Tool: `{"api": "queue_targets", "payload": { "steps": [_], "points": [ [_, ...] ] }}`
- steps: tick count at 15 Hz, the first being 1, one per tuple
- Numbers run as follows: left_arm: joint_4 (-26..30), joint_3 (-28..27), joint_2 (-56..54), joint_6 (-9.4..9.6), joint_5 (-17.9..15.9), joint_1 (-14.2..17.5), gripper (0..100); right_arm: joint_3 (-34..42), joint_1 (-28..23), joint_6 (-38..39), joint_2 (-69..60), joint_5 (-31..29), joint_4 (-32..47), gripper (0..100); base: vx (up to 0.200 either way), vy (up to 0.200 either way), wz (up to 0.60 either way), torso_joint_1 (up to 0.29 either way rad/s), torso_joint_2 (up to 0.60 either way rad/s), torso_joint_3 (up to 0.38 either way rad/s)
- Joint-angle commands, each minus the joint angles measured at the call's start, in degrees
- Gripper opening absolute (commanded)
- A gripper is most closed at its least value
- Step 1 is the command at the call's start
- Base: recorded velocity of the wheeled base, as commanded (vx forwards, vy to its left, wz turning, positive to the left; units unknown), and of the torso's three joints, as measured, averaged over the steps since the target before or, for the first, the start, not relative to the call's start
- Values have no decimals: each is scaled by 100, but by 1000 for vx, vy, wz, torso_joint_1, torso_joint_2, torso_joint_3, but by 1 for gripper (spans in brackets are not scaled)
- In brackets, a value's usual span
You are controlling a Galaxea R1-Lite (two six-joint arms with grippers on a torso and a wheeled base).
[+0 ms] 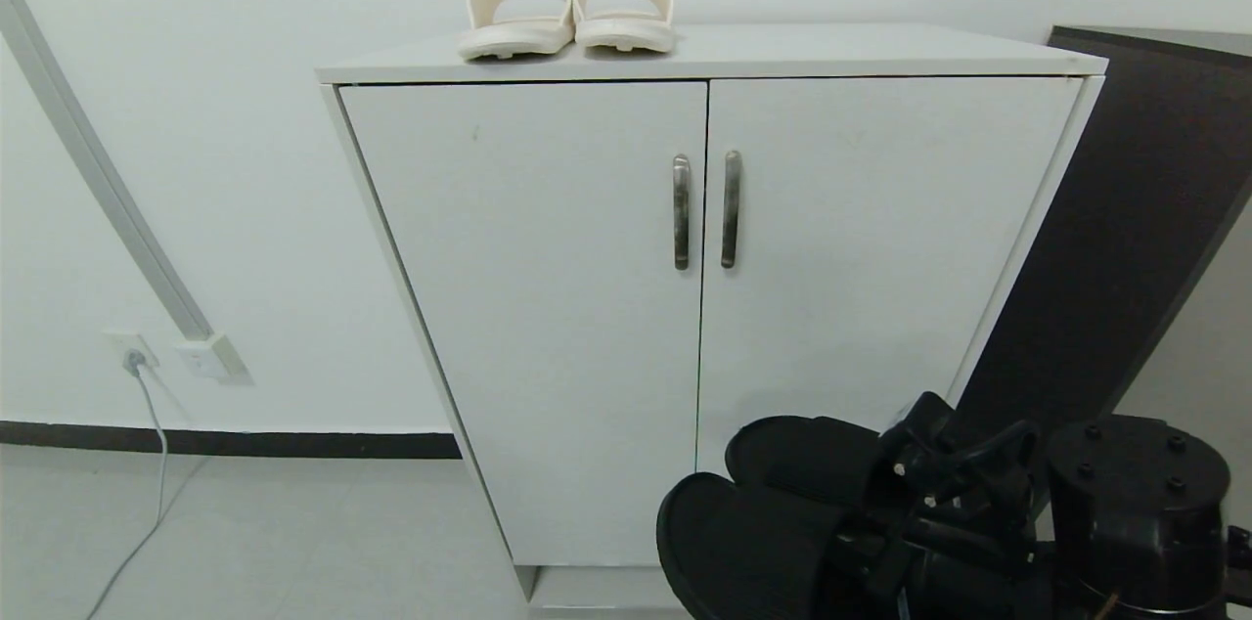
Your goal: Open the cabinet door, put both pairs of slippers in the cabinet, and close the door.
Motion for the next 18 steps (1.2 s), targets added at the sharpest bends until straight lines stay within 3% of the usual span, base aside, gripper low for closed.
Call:
{"api": "queue_targets", "payload": {
  "steps": [1,3,4,6,7,9,10,12,13,14,18],
  "points": [
    [-2,-6,99,-1,18,5,100,46,4,-8,6,1,4,0,0,0,0,0,0,0],
    [-20,-331,134,-89,70,31,100,63,4,1,15,1,-5,0,0,0,0,0,0,0],
    [147,-1131,583,-652,53,-30,100,63,4,1,6,9,-5,0,0,0,0,0,0,0],
    [191,-1456,1330,-546,-237,-74,100,63,48,-8,15,9,-5,0,0,0,0,0,0,0],
    [33,-1492,1787,-502,-694,-83,100,81,56,-8,6,1,4,0,0,0,0,0,0,0],
    [-503,-1500,2393,-511,-1310,-83,100,107,65,-8,6,9,4,0,0,0,0,0,0,0],
    [-1031,-1562,2903,-502,-1626,-83,100,107,74,-8,6,9,4,0,0,0,0,0,0,0],
    [-1400,-1694,3474,-476,-1969,-92,100,125,74,-8,6,27,-13,0,0,0,0,0,0,0],
    [-1619,-1843,3993,-362,-2382,-153,100,142,74,-8,-3,89,-13,0,0,0,0,0,0,0],
    [-1751,-1992,4344,-292,-2558,-347,100,142,74,-8,-3,89,-13,0,0,0,0,0,0,0],
    [-2270,-2907,5838,-309,-2558,-1612,100,142,74,-8,-12,89,-22,0,0,0,0,0,0,0]
  ]
}}
